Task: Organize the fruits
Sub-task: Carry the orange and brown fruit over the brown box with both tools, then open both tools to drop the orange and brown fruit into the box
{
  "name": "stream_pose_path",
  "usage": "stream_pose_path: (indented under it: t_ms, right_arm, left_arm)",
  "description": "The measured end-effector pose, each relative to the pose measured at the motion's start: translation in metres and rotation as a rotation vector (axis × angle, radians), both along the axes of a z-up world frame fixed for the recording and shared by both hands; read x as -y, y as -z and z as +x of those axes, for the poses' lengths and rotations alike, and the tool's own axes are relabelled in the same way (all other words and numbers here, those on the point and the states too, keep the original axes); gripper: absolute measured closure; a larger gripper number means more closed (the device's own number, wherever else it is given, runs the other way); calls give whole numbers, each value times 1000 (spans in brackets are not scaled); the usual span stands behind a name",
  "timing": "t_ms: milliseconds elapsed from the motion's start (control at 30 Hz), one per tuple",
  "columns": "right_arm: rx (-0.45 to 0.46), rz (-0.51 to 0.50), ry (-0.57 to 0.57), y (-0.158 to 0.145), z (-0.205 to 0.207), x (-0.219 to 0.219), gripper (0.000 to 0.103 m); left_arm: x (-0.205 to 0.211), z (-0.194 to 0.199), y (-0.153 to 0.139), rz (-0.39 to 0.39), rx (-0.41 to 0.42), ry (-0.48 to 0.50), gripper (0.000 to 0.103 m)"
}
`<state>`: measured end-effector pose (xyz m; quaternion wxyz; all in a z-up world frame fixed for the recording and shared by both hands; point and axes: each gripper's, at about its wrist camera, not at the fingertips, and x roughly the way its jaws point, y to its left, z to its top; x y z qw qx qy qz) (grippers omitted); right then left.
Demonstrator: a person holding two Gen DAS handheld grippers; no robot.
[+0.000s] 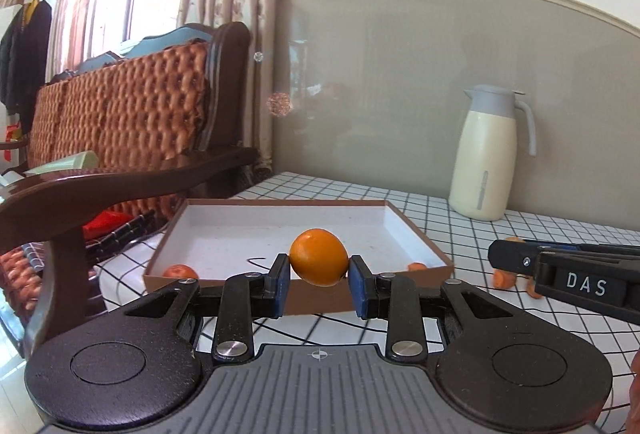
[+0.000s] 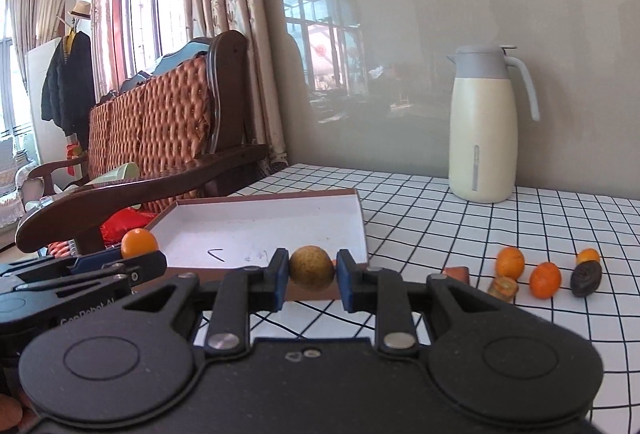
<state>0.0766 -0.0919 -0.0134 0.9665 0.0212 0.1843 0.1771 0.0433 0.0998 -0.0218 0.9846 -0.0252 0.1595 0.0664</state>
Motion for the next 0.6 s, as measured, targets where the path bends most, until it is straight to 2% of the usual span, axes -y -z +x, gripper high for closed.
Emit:
stream_pose_path:
  t_ms: [267, 600]
  right_arm:
    - [13, -12, -26, -3, 21, -24, 86]
    - [-11, -35, -23, 6, 66, -40, 86]
  left_arm:
    - [-41, 15, 3, -5, -1, -89, 71]
    - [-71, 58, 11, -9, -28, -150, 71]
